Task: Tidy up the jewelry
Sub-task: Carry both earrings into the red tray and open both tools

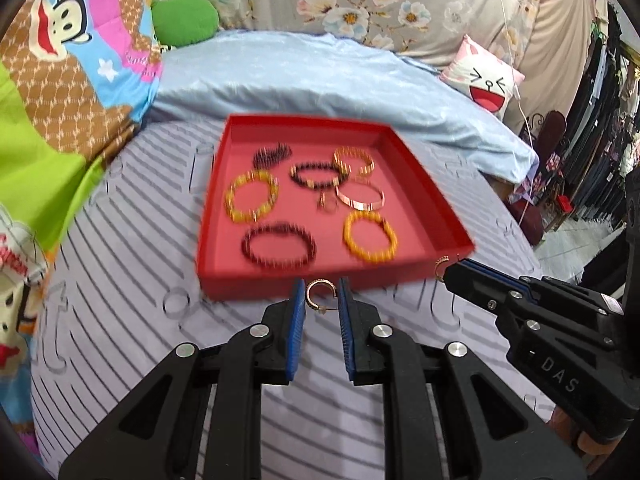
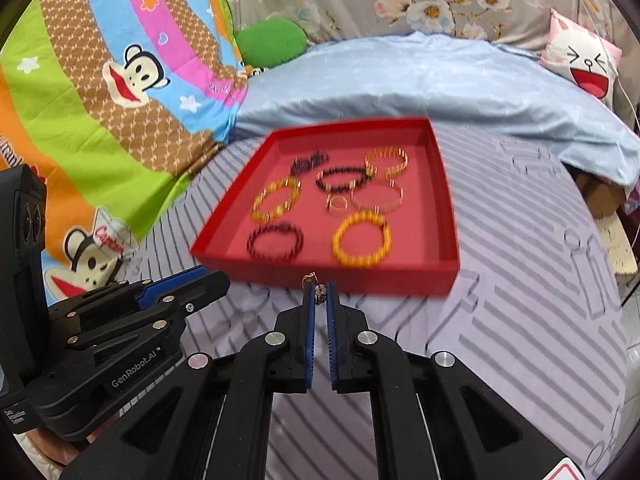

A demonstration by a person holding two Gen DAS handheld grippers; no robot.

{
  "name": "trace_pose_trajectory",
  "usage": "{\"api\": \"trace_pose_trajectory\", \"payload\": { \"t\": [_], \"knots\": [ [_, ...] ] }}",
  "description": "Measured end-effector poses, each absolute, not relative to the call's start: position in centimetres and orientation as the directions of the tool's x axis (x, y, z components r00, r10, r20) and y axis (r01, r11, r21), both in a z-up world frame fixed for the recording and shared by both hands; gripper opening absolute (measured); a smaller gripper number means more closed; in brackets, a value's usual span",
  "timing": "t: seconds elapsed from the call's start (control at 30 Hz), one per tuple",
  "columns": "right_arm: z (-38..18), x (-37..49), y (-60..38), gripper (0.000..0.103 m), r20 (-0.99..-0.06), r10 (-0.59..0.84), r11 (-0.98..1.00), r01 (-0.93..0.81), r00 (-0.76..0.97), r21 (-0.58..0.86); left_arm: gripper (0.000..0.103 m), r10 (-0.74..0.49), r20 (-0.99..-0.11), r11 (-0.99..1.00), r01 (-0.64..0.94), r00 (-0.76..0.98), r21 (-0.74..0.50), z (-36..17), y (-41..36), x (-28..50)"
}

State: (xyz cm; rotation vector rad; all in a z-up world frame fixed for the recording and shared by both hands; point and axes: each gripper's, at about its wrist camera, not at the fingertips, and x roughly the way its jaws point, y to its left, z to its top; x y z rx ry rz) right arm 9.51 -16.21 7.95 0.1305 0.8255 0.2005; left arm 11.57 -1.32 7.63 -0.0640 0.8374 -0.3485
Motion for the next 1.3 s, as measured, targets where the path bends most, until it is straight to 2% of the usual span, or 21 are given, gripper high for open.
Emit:
{"api": "trace_pose_trajectory", "payload": {
  "t": [0.23,0.6,1.27,1.3],
  "knots": [
    [8.7,13.9,-16.9,0.006,-0.705,0.201,0.978,-0.097,0.680,0.185,0.016,-0.319,-0.695,0.943,0.292,0.644,-0.162,9.0,-2.5,16.0],
    [6.5,19.3,-17.7,0.006,-0.730,0.185,0.979,-0.058,0.658,0.195,0.016,-0.313,-0.722,0.943,0.293,0.617,-0.159,6.6,-4.3,21.8],
    [2.8,22.7,-17.5,0.006,-0.768,0.183,0.980,-0.047,0.613,0.196,0.017,-0.310,-0.754,0.945,0.274,0.579,-0.179,3.4,-4.6,25.0],
    [2.8,22.7,-17.5,0.008,-0.767,0.182,0.980,-0.047,0.615,0.195,0.017,-0.311,-0.752,0.945,0.273,0.581,-0.180,3.4,-4.6,24.9]
  ]
}}
